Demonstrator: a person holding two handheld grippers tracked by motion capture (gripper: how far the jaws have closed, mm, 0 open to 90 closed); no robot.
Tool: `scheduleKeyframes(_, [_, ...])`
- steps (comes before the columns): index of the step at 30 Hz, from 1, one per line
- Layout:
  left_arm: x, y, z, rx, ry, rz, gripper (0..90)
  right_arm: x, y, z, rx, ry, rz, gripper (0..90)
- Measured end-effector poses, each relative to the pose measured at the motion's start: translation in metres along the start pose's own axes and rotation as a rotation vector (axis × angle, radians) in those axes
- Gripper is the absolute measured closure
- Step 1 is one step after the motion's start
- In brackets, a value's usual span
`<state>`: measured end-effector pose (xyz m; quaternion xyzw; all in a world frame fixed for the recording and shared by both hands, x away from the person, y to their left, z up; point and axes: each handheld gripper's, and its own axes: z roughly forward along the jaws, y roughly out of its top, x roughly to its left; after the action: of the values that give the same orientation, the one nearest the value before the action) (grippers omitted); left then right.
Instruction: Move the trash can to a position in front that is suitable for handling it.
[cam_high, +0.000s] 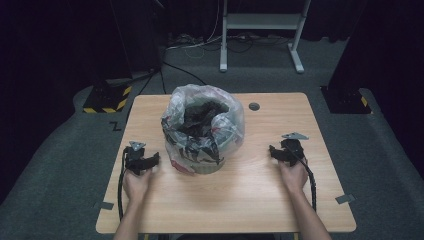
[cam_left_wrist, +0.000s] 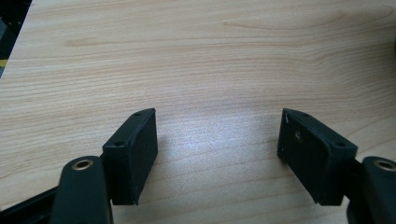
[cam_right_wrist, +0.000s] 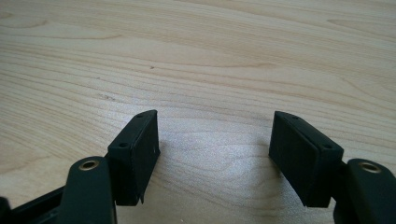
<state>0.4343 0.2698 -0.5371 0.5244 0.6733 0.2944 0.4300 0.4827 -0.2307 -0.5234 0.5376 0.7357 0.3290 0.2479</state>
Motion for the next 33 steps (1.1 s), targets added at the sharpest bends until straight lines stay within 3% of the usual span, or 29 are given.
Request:
scheduleKeyframes(9, [-0.003, 0.000, 0.001, 0.001, 0.008, -0.004, 26.8, 0.001, 0.001, 0.001, 0.000, -0.001, 0.004, 30.8])
scheduleKeyframes(11, [-0.005, 0.000, 0.003, -0.004, 0.018, -0.026, 25.0, 0.002, 0.003, 0.001, 0.020, -0.004, 0.004, 29.9])
scheduleKeyframes(12, [-0.007, 0.001, 0.004, -0.005, 0.019, -0.043, 23.2, 0.003, 0.005, 0.001, 0.033, 0.005, 0.014, 28.0])
scheduleKeyframes(13, [-0.008, 0.002, 0.004, 0.005, 0.011, -0.057, 22.7, 0.005, 0.007, 0.002, 0.035, 0.036, 0.054, 27.9])
scheduleKeyframes(14, [-0.010, 0.004, 0.004, 0.012, -0.002, -0.087, 22.7, 0.005, 0.007, 0.002, 0.035, 0.036, 0.054, 27.9])
scheduleKeyframes(15, [-0.013, 0.005, 0.005, 0.015, -0.016, -0.115, 21.0, 0.009, 0.008, 0.002, 0.017, 0.057, 0.068, 27.4])
scheduleKeyframes(16, [-0.019, 0.007, 0.005, -0.009, -0.054, -0.171, 21.3, 0.013, 0.008, 0.003, 0.007, 0.065, 0.064, 27.4])
scheduleKeyframes(19, [-0.024, 0.008, 0.005, -0.015, -0.067, -0.170, 21.5, 0.024, 0.011, 0.005, -0.006, 0.087, 0.050, 27.2])
scheduleKeyframes(21, [-0.028, 0.007, 0.008, 0.020, -0.079, -0.164, 20.5, 0.027, 0.013, 0.006, -0.001, 0.095, 0.045, 26.7])
scheduleKeyframes(23, [-0.033, 0.009, 0.009, 0.022, -0.084, -0.156, 19.9, 0.035, 0.016, 0.007, 0.002, 0.115, 0.039, 26.7])
scheduleKeyframes(28, [-0.046, 0.013, 0.012, -0.001, -0.110, -0.178, 20.4, 0.054, 0.025, 0.009, -0.017, 0.159, 0.018, 26.9])
scheduleKeyframes(33, [-0.052, 0.008, 0.016, 0.019, -0.119, -0.204, 20.1, 0.073, 0.030, 0.014, -0.010, 0.193, 0.012, 27.1])
